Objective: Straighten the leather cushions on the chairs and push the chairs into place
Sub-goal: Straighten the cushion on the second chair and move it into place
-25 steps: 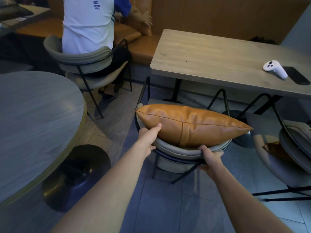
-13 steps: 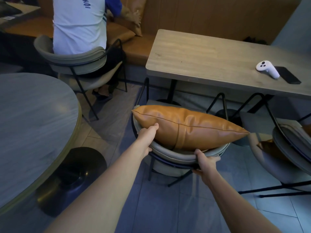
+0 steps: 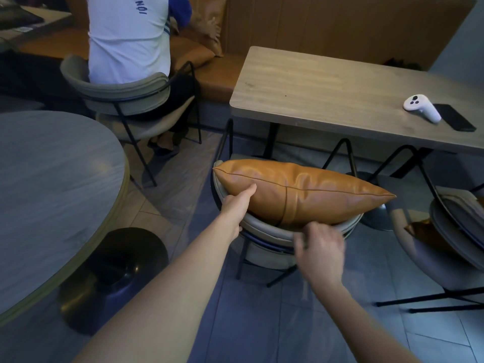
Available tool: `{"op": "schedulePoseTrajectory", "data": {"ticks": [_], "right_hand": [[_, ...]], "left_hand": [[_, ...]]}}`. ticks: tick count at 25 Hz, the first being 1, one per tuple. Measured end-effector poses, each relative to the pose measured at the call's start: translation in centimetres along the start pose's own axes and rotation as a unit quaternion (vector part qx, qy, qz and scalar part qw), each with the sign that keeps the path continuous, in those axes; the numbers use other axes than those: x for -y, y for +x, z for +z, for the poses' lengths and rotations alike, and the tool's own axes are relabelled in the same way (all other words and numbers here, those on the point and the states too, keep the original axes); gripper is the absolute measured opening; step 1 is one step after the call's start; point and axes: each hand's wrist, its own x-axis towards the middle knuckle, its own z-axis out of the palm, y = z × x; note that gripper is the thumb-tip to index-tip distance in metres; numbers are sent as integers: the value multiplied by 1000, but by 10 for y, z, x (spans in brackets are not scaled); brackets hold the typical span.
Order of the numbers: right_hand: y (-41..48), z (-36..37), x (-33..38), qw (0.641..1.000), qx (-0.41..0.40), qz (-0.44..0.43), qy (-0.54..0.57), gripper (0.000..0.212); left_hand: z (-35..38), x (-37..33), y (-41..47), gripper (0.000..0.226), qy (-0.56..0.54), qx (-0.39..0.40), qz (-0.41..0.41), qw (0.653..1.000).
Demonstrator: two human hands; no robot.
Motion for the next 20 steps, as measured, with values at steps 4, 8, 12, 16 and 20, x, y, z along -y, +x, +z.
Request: {"op": "schedulePoseTrajectory", "data": {"ticks": [4, 8, 12, 16, 20], "right_hand": [[1, 25, 24, 974, 134, -157, -98, 37], [15, 41, 43, 961, 158, -154, -166, 33], [17, 45, 46, 960, 133, -177, -170, 34], [16, 49, 49, 966, 118, -183, -142, 36], [13, 51, 45, 970, 112, -186, -105, 32]], "left_hand": [[-3, 4, 1, 100, 1, -15, 20, 1000], [-9, -5, 10, 88, 1, -4, 24, 1000], [-13, -11, 14, 82, 5, -7, 30, 1000], [-16, -9, 17, 85, 2, -18, 36, 999], [-18, -4, 17, 86, -6, -22, 42, 999]]}}
